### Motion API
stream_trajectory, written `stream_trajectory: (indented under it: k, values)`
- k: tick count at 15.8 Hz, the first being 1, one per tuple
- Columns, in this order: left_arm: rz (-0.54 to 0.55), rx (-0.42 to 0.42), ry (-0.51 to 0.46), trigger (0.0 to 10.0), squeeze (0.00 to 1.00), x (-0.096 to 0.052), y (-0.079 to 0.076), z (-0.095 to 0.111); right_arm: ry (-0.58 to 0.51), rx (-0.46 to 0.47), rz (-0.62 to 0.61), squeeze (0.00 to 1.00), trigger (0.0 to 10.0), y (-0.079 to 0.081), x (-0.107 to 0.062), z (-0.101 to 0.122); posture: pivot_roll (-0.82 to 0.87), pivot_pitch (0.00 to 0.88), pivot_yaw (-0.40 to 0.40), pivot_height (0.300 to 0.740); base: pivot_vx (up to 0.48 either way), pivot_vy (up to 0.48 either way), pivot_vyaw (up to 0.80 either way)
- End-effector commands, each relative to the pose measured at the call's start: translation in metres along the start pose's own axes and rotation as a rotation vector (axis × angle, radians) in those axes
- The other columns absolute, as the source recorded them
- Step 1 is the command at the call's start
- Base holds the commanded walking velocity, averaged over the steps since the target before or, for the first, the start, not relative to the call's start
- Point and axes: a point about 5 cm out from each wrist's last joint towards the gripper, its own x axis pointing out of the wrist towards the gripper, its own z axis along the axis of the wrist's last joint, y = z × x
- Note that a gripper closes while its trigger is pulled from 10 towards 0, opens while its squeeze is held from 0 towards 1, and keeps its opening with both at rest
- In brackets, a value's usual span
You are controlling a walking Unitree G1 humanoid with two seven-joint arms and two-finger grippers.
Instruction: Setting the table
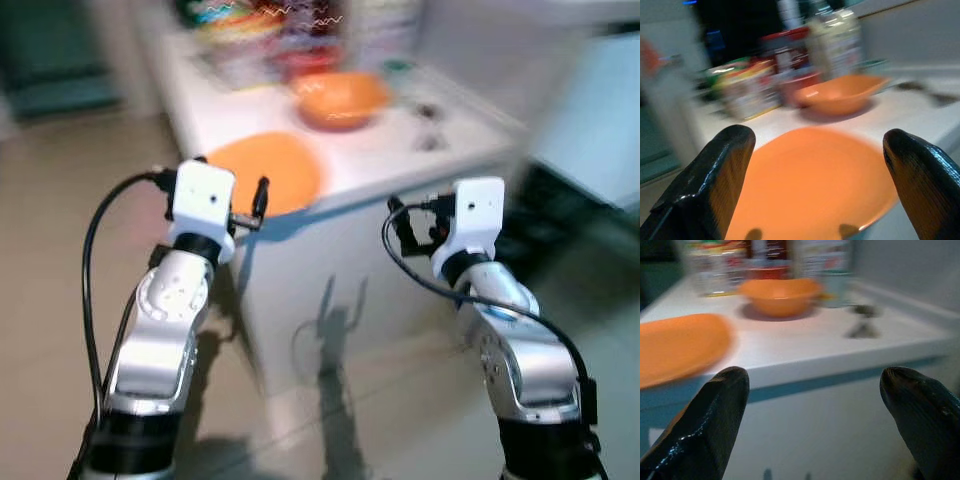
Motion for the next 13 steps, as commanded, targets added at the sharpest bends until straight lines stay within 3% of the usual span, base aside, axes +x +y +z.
stream_trajectory:
  k: [1, 6, 9, 11, 13]
  values:
    - [-0.017, -0.001, -0.020, 10.0, 0.00, 0.002, -0.003, 0.005, -0.031, -0.003, 0.012, 0.00, 10.0, -0.001, 0.000, 0.006, 0.06, 0.000, -0.024, 0.740, 0.334, 0.000, 0.00]
    - [0.046, 0.007, -0.023, 10.0, 0.00, 0.002, 0.008, 0.008, -0.042, -0.010, 0.103, 0.00, 10.0, 0.008, -0.001, 0.008, 0.07, 0.000, -0.042, 0.740, 0.377, 0.000, 0.00]
    - [0.076, 0.015, -0.034, 10.0, 0.00, 0.000, 0.016, 0.012, -0.040, -0.106, 0.173, 0.00, 10.0, 0.014, -0.002, 0.010, 0.07, 0.000, -0.049, 0.740, 0.396, 0.000, 0.47]
    - [0.084, 0.022, -0.032, 10.0, 0.00, 0.000, 0.019, 0.013, -0.054, -0.092, 0.163, 0.00, 10.0, 0.013, -0.003, 0.011, 0.07, 0.000, -0.053, 0.740, 0.390, 0.000, 0.80]
    - [0.109, -0.015, -0.020, 10.0, 0.00, 0.000, 0.022, 0.012, -0.053, -0.042, 0.161, 0.00, 10.0, 0.010, -0.003, 0.011, 0.07, 0.000, -0.052, 0.740, 0.154, 0.000, 0.00]
